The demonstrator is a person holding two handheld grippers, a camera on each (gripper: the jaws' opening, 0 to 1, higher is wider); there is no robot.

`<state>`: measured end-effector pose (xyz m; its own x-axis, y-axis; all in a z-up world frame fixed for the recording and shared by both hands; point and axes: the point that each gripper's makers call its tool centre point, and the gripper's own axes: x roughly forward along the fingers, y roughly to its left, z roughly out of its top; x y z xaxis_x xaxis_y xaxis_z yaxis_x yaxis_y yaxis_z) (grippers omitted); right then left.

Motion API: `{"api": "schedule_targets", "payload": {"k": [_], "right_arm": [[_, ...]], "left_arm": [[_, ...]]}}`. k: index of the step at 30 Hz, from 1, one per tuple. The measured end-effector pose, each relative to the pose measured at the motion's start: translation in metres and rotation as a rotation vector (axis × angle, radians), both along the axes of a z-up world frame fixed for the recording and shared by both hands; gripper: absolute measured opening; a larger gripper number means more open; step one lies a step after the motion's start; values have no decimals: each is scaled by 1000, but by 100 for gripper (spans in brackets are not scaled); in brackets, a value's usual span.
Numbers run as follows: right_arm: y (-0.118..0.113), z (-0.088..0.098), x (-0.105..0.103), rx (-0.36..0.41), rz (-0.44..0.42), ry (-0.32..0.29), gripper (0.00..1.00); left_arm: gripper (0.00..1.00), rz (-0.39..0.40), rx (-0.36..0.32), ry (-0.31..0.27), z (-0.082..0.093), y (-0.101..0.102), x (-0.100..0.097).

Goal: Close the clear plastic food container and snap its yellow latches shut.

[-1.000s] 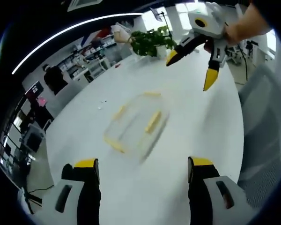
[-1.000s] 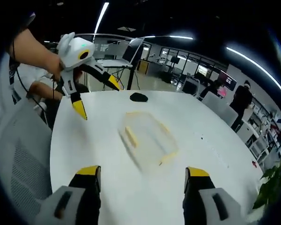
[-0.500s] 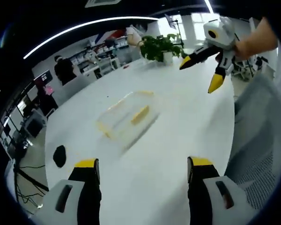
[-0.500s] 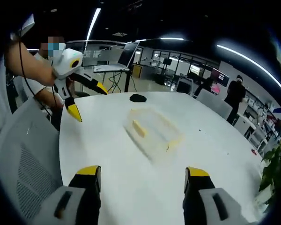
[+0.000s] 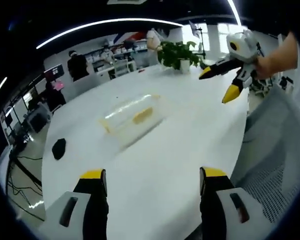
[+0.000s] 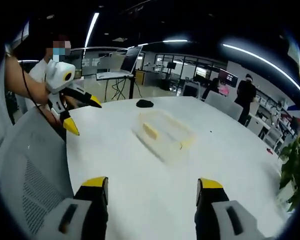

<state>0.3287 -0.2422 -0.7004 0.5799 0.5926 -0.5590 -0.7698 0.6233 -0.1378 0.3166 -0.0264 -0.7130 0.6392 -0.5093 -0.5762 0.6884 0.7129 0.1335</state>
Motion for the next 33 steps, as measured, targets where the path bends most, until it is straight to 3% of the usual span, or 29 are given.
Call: {"api": "schedule_targets", "payload": {"k": [9,24,33], "right_arm": [[-7,-5,-7,11,-34,7,71],[-16,-15,-20,38,-76,19,72],[-17,-12,-17,46,-80,4,74]], "left_arm": [[72,10,-57,-16,3,-11,-1],[71,20,-65,1,-5,-11,-9],[71,16,-61,5,-6,-13,-9]]}}
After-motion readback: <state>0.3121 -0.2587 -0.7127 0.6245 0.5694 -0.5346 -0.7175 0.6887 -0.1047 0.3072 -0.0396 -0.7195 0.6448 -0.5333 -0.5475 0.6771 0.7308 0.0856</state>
